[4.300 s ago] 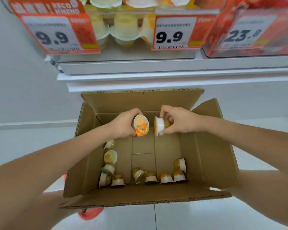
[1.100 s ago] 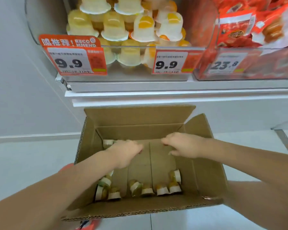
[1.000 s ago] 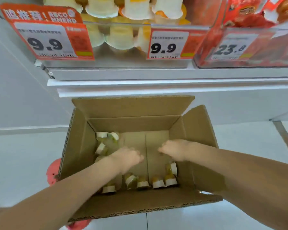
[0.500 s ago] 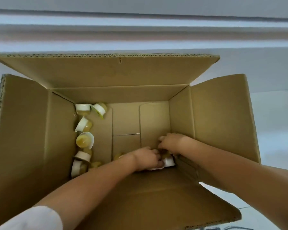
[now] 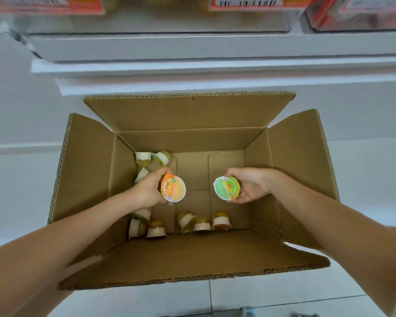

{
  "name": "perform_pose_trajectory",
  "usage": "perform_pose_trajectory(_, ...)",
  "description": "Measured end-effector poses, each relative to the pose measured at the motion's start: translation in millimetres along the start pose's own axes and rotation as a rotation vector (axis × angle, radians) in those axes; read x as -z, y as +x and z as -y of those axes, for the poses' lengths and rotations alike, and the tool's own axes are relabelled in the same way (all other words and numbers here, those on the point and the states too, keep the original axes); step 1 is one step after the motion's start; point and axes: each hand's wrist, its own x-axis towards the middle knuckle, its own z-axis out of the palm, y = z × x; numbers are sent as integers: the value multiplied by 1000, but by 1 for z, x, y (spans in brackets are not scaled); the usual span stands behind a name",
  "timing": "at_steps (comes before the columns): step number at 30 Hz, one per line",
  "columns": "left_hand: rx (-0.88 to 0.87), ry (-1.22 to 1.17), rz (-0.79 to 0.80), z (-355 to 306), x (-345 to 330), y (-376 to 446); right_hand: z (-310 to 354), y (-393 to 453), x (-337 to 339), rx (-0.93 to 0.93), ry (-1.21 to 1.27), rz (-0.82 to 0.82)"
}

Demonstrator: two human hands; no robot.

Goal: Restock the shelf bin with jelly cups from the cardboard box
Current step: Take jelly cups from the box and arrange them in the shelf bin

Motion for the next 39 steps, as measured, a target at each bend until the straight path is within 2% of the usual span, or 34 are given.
perform_pose_trajectory(4, -10, 10, -75, 8, -1, -12, -12, 6, -17, 36, -136, -126)
perform_pose_trajectory(8, 10, 70, -88, 22, -12, -22, -24, 26, -33, 201, -417, -364)
perform_pose_trajectory(12, 22, 19, -57, 31, -15, -21, -23, 38, -43, 346, -1032, -552)
perform_pose_trajectory(14, 52, -14, -68, 38, -11, -16, -24, 41, -51, 498, -1177, -622)
perform_pose_trajectory(16, 85, -14, -97, 45, -5, -13, -28, 46, -62, 578, -1236, -471)
perform_pose_trajectory(18, 121, 3, -133, 51, -1, -12, -34, 54, -76, 490, -1333, -245)
perform_pose_trajectory(19, 136, 1, -154, 54, 0, -12, -38, 58, -81, 434, -1394, -185)
perform_pose_trajectory(22, 162, -25, -176, 56, 0, -11, -44, 68, -89, 386, -1465, -181)
perform_pose_trajectory(26, 189, -36, -150, 59, -6, -10, -44, 70, -97, 264, -1327, -143)
perform_pose_trajectory(28, 202, -51, -150, 63, -9, -11, -45, 74, -97, 263, -1212, -102)
perform_pose_trajectory(31, 209, -89, -151, 66, -12, -14, -41, 73, -89, 267, -760, -71)
perform_pose_trajectory(34, 214, -130, -142, 62, -15, -17, -31, 64, -78, 137, -166, 14)
perform_pose_trajectory(35, 206, -136, -128, 59, -16, -17, -27, 60, -74, 95, -46, 48)
perform_pose_trajectory(39, 171, -141, -91, 50, -18, -18, -24, 55, -61, 19, 46, 114)
